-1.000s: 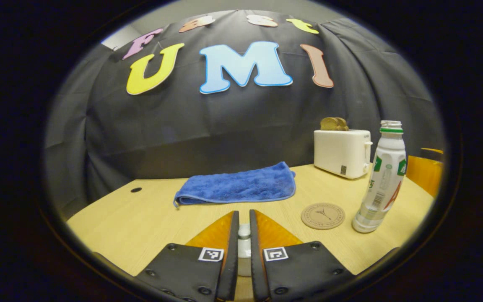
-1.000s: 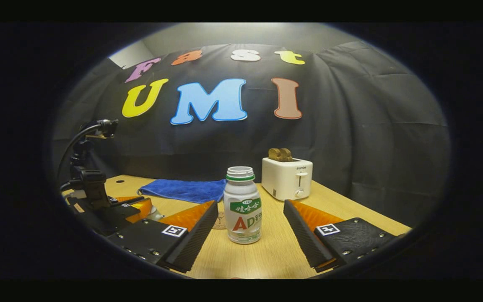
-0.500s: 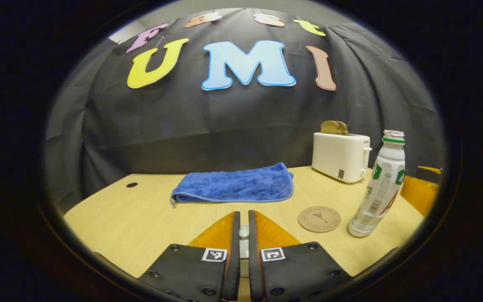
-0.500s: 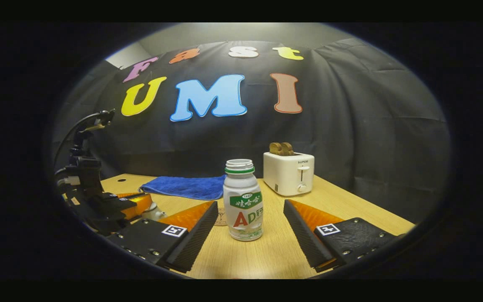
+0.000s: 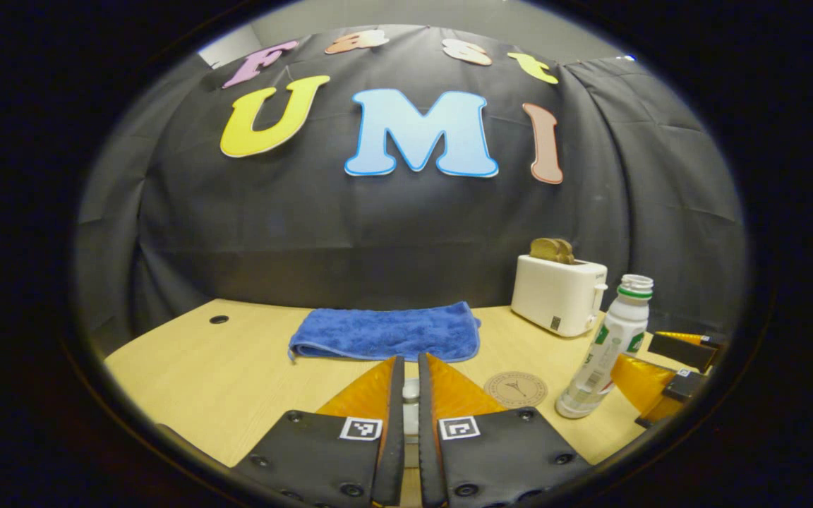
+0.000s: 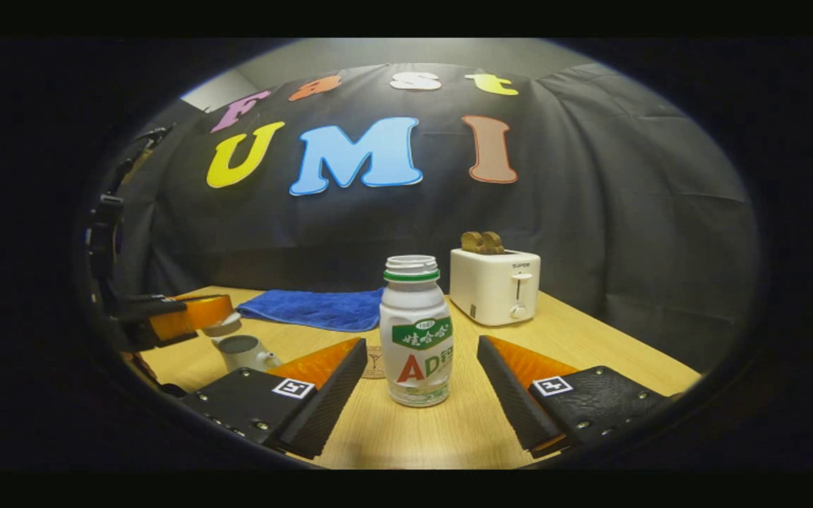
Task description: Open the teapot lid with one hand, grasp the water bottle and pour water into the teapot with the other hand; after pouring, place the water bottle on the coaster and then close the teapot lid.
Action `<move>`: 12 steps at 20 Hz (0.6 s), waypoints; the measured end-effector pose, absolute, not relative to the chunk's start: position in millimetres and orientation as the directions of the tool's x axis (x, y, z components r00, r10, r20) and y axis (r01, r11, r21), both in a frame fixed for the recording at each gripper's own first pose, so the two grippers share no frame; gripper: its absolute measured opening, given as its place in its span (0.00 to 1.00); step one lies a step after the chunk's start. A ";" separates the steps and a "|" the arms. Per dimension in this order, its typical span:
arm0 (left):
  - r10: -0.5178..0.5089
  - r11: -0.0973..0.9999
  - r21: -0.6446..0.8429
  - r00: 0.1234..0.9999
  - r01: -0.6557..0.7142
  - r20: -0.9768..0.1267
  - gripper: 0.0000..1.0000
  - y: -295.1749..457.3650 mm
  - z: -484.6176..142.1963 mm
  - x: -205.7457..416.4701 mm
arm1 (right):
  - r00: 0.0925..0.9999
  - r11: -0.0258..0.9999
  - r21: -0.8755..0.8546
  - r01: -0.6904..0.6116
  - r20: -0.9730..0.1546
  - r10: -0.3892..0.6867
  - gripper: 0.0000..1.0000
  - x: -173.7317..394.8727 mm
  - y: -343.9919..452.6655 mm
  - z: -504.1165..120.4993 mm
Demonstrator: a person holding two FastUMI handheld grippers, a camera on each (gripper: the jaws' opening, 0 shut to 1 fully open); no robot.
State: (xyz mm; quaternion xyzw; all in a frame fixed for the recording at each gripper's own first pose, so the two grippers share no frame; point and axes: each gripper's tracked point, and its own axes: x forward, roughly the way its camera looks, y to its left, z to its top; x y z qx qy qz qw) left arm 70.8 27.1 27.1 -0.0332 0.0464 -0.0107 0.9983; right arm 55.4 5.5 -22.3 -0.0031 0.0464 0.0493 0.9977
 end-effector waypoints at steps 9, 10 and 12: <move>-0.012 0.993 -0.114 0.997 0.003 -0.079 0.17 59.1 34.1 32.2 | 0.986 0.995 -0.017 -0.099 -0.135 0.096 0.96 78.7 6.2 -41.5; -0.001 0.994 -0.109 0.997 -0.008 -0.080 0.16 65.7 32.6 28.3 | 0.985 0.995 -0.015 -0.102 -0.144 0.098 0.96 80.6 7.8 -45.0; 0.016 0.994 -0.111 0.996 -0.025 -0.083 0.16 77.3 29.7 21.4 | 0.982 0.994 -0.020 -0.105 -0.162 0.100 0.80 83.5 9.6 -50.5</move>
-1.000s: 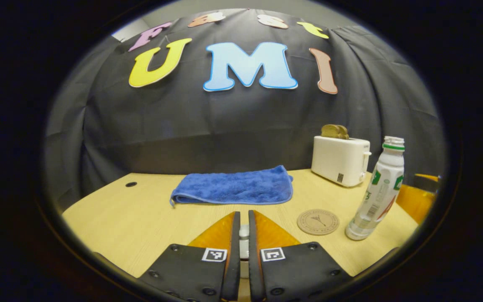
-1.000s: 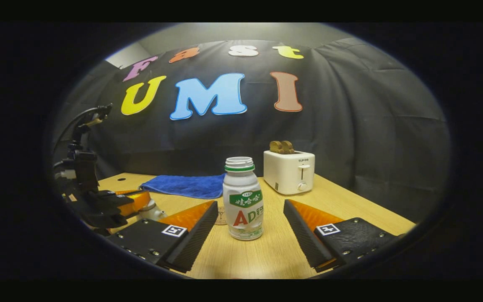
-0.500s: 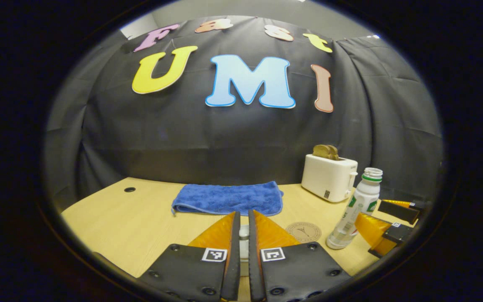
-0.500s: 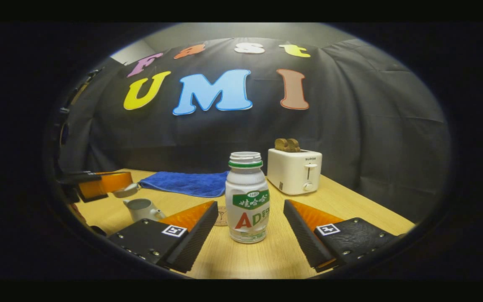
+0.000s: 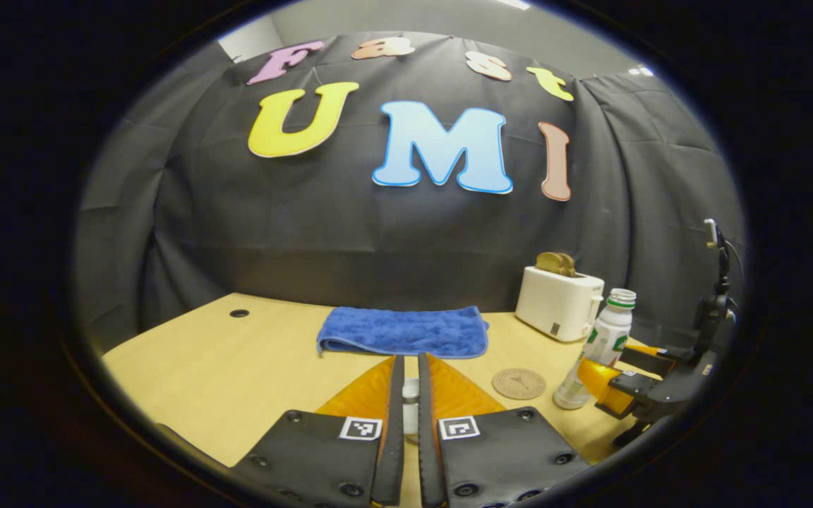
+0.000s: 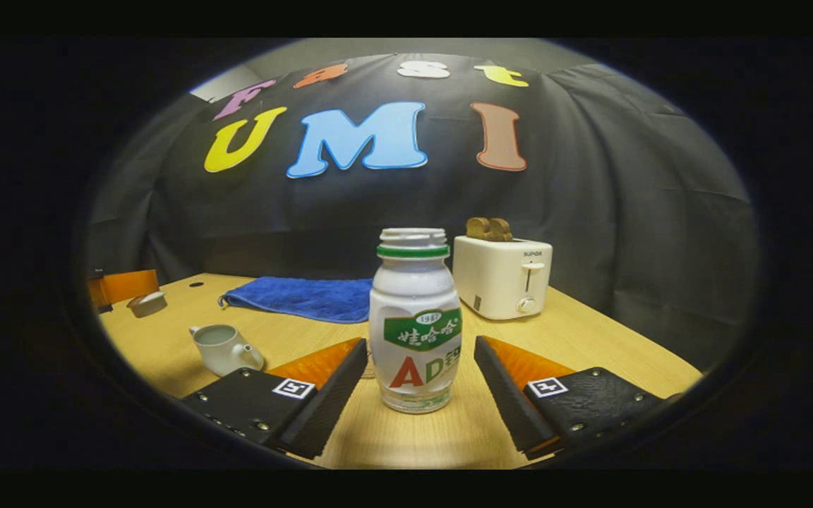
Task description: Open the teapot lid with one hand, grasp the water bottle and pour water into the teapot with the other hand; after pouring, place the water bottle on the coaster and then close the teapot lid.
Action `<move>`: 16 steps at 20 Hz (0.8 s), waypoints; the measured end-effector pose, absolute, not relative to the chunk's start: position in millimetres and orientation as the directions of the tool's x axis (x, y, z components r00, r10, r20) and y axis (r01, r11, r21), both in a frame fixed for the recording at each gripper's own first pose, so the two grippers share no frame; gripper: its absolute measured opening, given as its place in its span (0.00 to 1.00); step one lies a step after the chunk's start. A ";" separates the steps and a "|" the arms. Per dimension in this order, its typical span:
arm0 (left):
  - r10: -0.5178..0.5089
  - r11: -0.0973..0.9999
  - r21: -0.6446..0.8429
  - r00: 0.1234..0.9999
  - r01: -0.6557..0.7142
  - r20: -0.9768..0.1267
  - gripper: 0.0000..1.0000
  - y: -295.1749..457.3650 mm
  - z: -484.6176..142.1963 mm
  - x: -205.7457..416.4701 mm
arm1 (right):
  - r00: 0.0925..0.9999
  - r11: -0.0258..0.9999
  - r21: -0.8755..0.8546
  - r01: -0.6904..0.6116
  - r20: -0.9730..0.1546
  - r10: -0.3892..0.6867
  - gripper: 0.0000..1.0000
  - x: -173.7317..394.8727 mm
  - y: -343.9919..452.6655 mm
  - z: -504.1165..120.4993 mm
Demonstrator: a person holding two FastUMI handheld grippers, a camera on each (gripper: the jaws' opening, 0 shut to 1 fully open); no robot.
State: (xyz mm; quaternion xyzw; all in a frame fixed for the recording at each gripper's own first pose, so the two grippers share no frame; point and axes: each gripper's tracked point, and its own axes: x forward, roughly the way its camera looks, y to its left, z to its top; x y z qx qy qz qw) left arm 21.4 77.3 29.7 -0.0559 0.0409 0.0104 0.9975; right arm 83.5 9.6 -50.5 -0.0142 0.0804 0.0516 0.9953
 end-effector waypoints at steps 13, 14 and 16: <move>0.035 0.988 -0.145 0.994 -0.050 -0.106 0.19 117.5 11.5 2.2 | 0.977 0.981 -0.146 -0.125 -0.193 0.096 0.75 82.5 25.9 -50.4; 0.036 0.988 -0.145 0.994 -0.051 -0.104 0.19 120.6 12.2 0.8 | 0.978 0.976 -0.176 -0.128 -0.188 0.094 0.76 81.6 28.5 -48.1; 0.040 0.988 -0.146 0.994 -0.055 -0.100 0.19 128.3 12.0 -1.5 | 0.978 0.961 -0.243 -0.132 -0.188 0.087 0.72 81.0 32.6 -46.2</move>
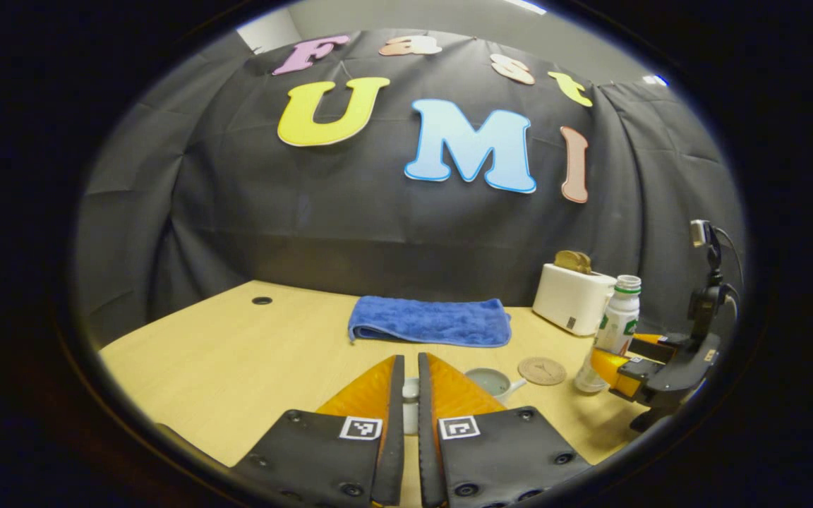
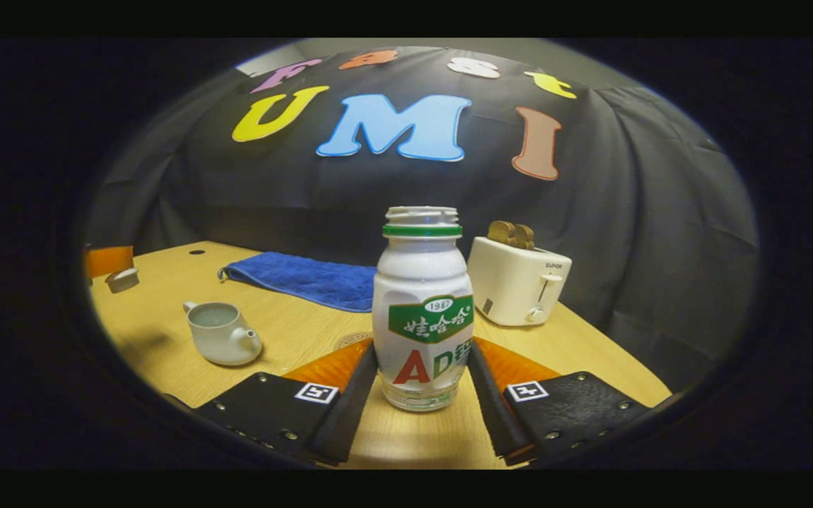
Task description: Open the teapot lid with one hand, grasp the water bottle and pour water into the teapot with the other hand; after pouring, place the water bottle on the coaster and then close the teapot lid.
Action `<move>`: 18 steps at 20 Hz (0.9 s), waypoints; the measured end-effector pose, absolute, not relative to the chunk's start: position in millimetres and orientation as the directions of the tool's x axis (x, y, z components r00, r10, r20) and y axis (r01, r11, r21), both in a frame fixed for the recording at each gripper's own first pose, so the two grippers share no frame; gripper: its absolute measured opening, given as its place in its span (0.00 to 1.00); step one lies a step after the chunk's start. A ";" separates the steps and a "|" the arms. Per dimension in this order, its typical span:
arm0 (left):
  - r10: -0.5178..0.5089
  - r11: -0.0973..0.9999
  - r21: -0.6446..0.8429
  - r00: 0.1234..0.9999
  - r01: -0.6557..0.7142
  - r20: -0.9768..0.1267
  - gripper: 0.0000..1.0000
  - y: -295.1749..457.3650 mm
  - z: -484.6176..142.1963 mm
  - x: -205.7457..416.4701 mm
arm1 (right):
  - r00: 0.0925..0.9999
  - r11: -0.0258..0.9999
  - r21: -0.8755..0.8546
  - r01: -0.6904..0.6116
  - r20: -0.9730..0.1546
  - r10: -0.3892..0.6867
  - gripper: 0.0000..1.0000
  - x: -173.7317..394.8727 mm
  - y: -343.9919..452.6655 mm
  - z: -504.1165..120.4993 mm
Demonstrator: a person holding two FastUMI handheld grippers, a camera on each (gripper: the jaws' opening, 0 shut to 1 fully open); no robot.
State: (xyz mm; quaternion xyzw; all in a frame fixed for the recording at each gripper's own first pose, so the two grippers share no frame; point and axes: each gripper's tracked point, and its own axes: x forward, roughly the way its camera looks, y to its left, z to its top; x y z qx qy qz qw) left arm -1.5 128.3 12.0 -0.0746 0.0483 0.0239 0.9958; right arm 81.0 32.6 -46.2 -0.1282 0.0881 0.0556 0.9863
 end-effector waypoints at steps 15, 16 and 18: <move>0.059 0.985 -0.155 0.995 -0.072 -0.084 0.16 161.7 4.5 -21.4 | 0.995 0.679 -0.728 -0.091 -0.095 0.032 0.72 72.7 68.7 -29.4; 0.064 0.985 -0.154 0.995 -0.076 -0.082 0.16 164.6 3.6 -22.2 | 0.996 0.659 -0.747 -0.088 -0.089 0.032 0.72 71.7 71.7 -29.3; 0.069 0.984 -0.160 0.994 -0.081 -0.079 0.19 169.4 4.3 -25.6 | 0.997 0.617 -0.783 -0.077 -0.079 0.025 0.72 71.9 73.3 -28.8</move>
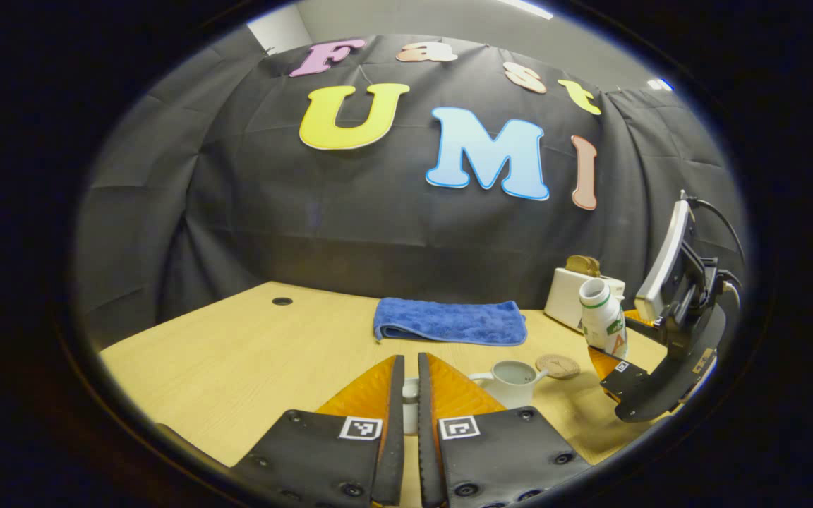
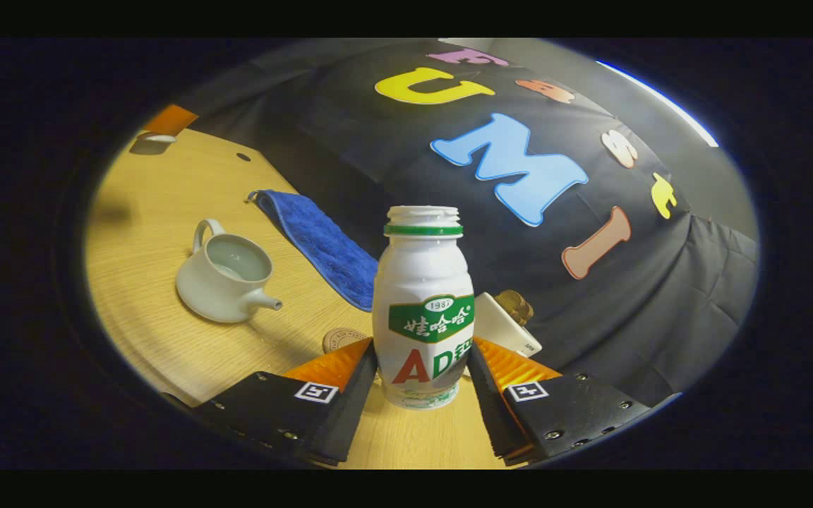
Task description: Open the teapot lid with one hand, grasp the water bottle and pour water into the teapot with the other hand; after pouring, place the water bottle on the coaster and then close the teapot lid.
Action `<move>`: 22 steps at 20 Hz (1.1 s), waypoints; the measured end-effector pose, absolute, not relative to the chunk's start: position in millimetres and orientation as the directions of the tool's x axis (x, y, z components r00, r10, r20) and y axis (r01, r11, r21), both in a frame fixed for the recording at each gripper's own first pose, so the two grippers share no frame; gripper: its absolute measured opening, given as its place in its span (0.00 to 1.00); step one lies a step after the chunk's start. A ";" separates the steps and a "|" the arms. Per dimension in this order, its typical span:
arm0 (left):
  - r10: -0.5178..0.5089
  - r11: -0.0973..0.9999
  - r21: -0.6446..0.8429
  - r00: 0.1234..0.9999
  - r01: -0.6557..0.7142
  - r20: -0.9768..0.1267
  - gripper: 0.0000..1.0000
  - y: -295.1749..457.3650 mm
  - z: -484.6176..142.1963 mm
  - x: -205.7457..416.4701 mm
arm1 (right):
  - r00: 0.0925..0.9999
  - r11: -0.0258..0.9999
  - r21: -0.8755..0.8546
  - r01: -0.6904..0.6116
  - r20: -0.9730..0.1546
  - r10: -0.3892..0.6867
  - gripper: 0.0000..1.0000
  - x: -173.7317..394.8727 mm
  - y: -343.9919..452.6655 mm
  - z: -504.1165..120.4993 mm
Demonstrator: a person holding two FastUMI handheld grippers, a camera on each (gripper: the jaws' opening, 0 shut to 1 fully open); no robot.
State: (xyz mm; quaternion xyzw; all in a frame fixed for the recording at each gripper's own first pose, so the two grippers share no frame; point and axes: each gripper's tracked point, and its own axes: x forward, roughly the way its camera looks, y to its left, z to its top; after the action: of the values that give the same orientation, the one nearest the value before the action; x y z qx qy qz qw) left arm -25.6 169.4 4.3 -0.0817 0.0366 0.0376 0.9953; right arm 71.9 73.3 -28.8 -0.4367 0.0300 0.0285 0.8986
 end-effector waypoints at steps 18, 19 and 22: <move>0.105 0.975 -0.189 0.992 -0.115 -0.063 0.19 196.2 4.6 -39.7 | 0.999 0.170 -0.985 0.034 0.039 0.024 0.72 80.3 84.6 -13.4; 0.106 0.975 -0.189 0.992 -0.117 -0.065 0.19 197.6 4.9 -40.7 | 0.999 0.140 -0.989 0.042 0.047 0.028 0.72 80.4 85.1 -11.2; 0.111 0.974 -0.192 0.991 -0.122 -0.069 0.16 201.3 2.3 -43.2 | 0.998 0.089 -0.995 0.044 0.048 0.042 0.72 79.0 86.2 -11.1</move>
State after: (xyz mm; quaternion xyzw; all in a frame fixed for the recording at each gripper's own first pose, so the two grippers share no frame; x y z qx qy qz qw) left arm -43.2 201.3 2.3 -0.0983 0.0291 0.0586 0.9930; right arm 79.0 86.2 -11.1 -0.6750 -0.0320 -0.0007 0.7371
